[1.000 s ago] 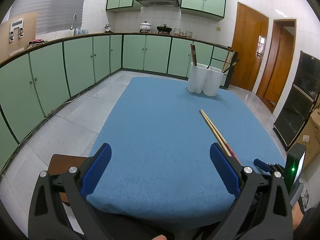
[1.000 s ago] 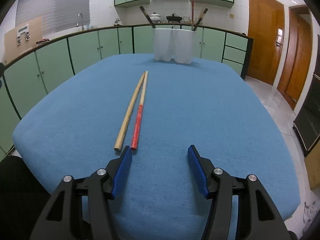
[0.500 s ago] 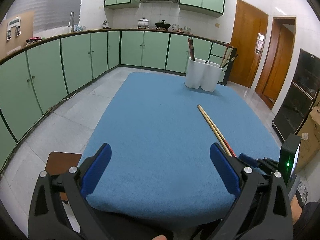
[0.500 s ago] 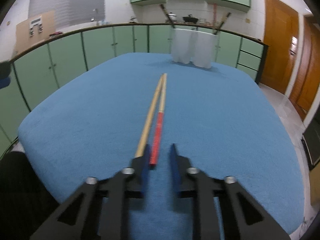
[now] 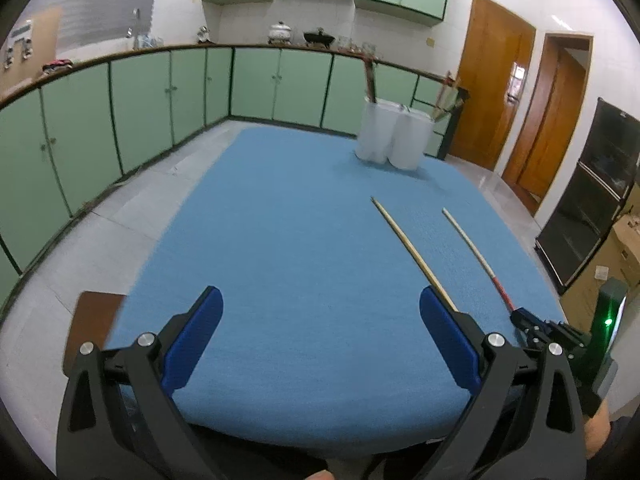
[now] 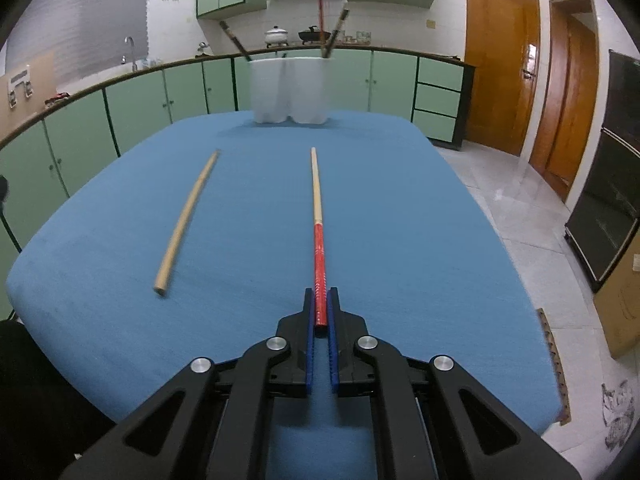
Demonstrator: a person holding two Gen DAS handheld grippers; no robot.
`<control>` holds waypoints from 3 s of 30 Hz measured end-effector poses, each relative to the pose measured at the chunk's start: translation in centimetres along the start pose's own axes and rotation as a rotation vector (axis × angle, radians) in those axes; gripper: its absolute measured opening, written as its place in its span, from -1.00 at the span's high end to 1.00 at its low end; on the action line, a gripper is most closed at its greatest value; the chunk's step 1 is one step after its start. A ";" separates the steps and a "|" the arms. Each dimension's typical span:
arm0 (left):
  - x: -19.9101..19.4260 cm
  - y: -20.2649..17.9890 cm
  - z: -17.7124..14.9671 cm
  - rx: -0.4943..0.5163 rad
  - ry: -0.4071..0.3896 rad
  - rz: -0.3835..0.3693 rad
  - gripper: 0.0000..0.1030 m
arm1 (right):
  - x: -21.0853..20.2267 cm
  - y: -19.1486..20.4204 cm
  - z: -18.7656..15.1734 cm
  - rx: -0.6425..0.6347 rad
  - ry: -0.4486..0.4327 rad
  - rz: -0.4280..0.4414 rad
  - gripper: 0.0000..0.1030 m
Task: Organize utensils
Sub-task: 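Grasp the red-patterned chopstick by its end with the right tool, then grasp the plain wooden chopstick with the left tool while the right tool holds its chopstick, then lift both held chopsticks and carry them over the white holder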
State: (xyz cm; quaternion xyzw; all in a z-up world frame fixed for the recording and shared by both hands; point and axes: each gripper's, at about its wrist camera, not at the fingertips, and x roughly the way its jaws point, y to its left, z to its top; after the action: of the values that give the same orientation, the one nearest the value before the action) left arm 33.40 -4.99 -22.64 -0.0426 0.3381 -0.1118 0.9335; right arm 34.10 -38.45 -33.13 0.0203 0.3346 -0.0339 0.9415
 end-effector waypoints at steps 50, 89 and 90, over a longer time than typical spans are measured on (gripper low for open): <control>7.5 -6.5 -5.1 0.102 -0.002 0.068 0.37 | -0.9 1.5 -0.8 -0.078 -0.024 0.124 0.80; -6.0 -7.0 11.2 0.172 -0.078 -0.067 0.88 | -10.3 2.1 19.2 -0.144 -0.018 0.248 0.88; -6.0 -7.1 11.4 0.176 -0.077 -0.069 0.88 | -10.1 2.3 19.7 -0.153 -0.012 0.249 0.88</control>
State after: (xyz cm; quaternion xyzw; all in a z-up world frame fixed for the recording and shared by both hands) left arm 34.96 -10.43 -9.11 0.0237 0.2892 -0.1713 0.9415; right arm 38.84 -36.86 -11.47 -0.0104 0.3255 0.1085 0.9393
